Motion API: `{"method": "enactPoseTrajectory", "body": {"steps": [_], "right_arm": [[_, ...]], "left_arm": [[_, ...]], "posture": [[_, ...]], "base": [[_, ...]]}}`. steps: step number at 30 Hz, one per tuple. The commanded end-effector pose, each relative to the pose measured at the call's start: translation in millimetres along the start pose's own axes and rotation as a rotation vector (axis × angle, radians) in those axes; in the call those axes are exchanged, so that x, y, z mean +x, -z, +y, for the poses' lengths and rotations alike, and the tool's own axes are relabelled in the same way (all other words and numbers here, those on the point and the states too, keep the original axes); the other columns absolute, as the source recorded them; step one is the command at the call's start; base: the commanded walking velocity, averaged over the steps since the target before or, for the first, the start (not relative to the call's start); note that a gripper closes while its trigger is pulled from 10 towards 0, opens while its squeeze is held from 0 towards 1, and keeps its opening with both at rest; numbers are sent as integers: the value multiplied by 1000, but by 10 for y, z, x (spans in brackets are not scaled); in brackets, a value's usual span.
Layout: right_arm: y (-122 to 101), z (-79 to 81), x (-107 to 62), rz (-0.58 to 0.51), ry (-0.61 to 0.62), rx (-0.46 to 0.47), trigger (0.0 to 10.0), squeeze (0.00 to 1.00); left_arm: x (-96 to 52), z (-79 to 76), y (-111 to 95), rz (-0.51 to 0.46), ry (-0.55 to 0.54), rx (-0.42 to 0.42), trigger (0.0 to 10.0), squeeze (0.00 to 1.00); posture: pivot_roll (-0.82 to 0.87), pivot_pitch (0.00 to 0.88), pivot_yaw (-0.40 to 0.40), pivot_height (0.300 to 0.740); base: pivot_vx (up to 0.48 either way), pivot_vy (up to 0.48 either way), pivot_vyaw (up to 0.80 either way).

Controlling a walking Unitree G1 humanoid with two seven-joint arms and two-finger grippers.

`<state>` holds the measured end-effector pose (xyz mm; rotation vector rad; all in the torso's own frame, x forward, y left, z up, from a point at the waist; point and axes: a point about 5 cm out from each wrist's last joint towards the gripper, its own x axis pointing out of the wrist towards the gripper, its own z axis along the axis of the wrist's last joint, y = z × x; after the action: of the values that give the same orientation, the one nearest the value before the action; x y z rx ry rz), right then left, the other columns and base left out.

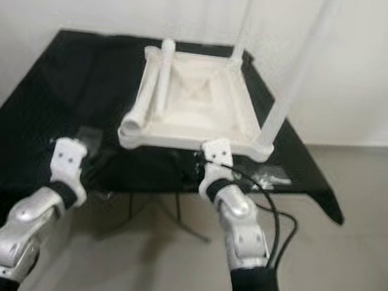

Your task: Building children table

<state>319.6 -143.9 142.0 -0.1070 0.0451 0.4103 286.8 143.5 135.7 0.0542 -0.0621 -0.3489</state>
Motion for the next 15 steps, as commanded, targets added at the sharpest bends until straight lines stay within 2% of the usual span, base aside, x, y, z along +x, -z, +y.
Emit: {"method": "enactPoseTrajectory", "body": {"steps": [1,5,11,12,14,15], "right_arm": [[-7,5,4,-6,3,3,10000,0],[-5,8,2,-6,3,4,10000,0],[11,23,7,-3,-1,16,10000,0],[11,23,8,-2,-2,16,10000,0],[11,23,8,-2,-2,16,10000,0],[14,25,8,-2,-3,16,10000,0]], "left_arm": [[-19,22,40,23,-4,-4,10000,0],[-21,24,42,24,-4,-3,10000,0],[9,192,-102,-21,7,79,10000,0],[13,205,-145,-32,38,116,10000,0],[13,205,-145,-32,38,116,10000,0],[12,210,-167,-37,60,143,10000,0]], "posture": [[-50,29,-22,740],[-49,28,-21,740],[-37,21,-25,740],[-37,21,-25,740],[-37,21,-25,740],[-32,15,-28,740]], "base": [[0,0,0],[0,0,0],[0,0,0],[0,0,0],[0,0,0],[0,0,0]]}}
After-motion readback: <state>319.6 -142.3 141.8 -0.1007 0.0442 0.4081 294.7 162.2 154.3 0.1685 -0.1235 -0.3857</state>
